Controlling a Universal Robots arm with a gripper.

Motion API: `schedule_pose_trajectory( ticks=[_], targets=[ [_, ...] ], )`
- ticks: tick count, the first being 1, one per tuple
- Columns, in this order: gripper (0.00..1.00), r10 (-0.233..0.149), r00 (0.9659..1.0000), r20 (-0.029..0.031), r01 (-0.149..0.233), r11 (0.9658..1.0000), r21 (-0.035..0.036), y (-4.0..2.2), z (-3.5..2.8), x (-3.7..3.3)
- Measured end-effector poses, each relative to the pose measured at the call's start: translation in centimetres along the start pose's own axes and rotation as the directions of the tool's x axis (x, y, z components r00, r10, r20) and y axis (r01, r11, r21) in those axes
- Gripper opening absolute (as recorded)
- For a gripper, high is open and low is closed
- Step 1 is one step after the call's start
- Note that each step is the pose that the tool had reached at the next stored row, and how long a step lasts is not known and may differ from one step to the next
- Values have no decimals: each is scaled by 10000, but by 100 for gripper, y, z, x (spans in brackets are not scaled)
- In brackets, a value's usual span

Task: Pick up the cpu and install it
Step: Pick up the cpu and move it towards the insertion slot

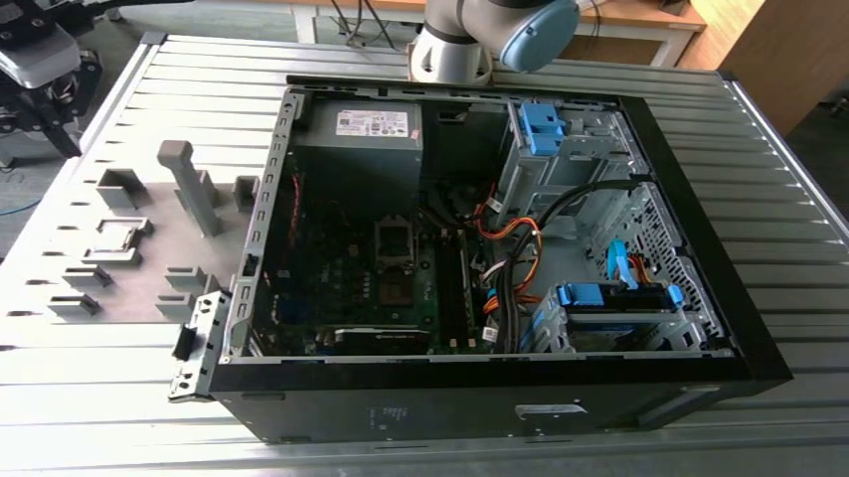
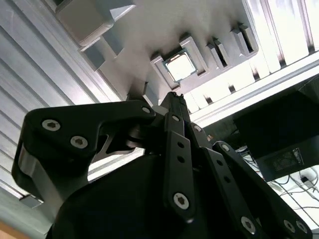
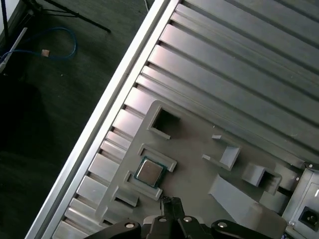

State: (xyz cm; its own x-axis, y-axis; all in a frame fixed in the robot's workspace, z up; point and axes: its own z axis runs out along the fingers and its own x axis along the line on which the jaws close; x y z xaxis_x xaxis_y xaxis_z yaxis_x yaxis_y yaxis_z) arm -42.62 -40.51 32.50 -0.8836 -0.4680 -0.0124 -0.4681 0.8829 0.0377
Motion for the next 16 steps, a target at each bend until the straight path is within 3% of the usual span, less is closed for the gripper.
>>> schedule_pose_trajectory(
  ticks=[4, 8, 12, 16],
  targets=[
    [11, -603, 9982, -23, 603, 9982, -8, 0, 1, 0],
    [11, -1203, 9927, -45, 1203, 9927, -18, 0, 3, 0],
    [11, -1811, 9834, -66, 1811, 9835, -29, 0, 5, 0],
    [11, -2423, 9702, -88, 2423, 9702, -41, 0, 6, 0]
  ],
)
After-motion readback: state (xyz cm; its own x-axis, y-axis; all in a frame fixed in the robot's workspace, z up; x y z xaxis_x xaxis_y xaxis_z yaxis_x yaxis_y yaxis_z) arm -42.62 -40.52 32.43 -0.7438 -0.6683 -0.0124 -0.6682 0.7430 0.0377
